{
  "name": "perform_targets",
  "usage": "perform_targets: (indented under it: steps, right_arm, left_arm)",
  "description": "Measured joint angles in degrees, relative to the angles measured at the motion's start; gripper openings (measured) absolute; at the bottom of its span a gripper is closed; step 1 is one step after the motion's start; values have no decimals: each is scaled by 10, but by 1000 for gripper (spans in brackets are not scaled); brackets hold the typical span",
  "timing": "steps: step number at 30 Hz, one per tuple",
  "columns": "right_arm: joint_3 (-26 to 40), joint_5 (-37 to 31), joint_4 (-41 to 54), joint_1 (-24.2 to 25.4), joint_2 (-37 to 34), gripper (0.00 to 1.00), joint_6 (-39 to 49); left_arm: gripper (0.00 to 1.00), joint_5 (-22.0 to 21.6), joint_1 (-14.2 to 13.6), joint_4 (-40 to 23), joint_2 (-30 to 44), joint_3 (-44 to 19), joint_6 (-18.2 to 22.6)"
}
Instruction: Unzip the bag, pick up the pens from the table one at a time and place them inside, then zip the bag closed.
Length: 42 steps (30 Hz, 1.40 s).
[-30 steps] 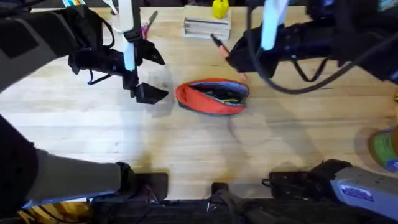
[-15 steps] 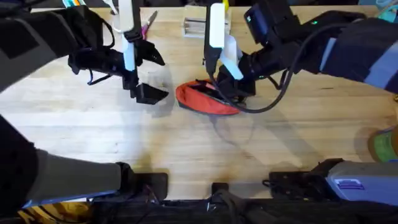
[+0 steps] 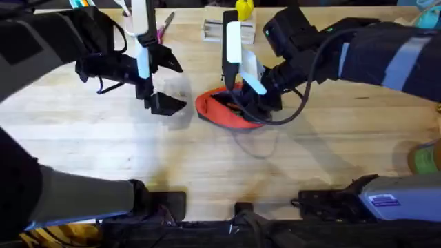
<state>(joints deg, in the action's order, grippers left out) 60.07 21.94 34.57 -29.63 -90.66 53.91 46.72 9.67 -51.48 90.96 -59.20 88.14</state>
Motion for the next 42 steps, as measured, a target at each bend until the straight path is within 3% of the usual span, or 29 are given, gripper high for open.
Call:
perform_targets:
  steps: [4,5,13,15,20,29,34,42]
  right_arm:
    - [0,0,-5,0,0,910,1]
    - [0,0,-5,0,0,976,2]
    - [1,0,-5,0,0,997,-29]
    - [36,0,1,0,25,998,-191]
    - [85,18,-5,-1,59,998,-383]
    - [92,98,-12,-16,54,998,-626]
    - [92,65,-12,-86,53,997,-729]
    - [92,-116,-13,-237,51,998,-877]
  left_arm:
    - [993,0,0,0,0,0,0]
    - [992,0,0,0,0,0,0]
    - [993,0,0,0,0,0,0]
    - [992,0,0,0,0,0,0]
    - [993,-1,0,1,0,0,0]
    - [993,-16,0,3,0,0,21]
    - [993,-16,0,-2,9,0,34]
    - [992,-18,0,-19,51,-1,59]
